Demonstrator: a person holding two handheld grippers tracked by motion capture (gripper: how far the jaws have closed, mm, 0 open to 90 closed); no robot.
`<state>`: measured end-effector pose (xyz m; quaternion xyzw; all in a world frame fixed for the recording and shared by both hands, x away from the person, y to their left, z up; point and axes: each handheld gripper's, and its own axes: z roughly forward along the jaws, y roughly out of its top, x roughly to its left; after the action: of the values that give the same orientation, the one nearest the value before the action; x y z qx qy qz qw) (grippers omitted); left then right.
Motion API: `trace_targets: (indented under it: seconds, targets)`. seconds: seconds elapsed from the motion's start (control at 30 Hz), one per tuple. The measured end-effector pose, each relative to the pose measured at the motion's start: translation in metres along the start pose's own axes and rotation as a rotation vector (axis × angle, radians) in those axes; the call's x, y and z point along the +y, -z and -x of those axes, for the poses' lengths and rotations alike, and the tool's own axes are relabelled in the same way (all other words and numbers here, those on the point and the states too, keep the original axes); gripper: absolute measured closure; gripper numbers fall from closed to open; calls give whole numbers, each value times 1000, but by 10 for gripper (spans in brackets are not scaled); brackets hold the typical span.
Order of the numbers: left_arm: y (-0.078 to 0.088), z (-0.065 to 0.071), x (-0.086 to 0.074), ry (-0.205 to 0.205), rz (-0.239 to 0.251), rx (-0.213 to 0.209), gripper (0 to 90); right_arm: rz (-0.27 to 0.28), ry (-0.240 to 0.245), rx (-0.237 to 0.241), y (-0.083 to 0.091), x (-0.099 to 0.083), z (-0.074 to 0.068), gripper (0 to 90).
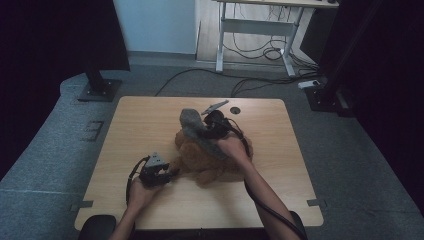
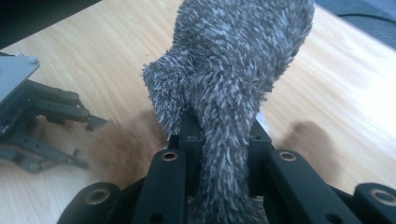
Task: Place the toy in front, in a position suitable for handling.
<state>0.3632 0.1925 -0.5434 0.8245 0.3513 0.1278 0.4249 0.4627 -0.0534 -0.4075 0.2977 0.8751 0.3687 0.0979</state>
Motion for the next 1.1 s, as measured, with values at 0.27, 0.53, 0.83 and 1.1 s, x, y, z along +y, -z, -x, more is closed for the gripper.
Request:
trace_targets:
  seconds: [0.27, 0.53, 0.83, 1.1]
  targets:
    - [0, 2, 0, -4, -6, 6, 598, -54, 7, -27, -25, -6, 2, 751]
    - [0, 2, 0, -7, -7, 9, 601, -35, -14, -57, -15, -19, 12, 750]
    - [0, 3, 0, -8, -7, 11, 601, -46, -2, -129, 2, -35, 23, 750]
    - [0, 2, 0, -4, -5, 7, 600, -64, -19, -178, 16, -53, 39, 750]
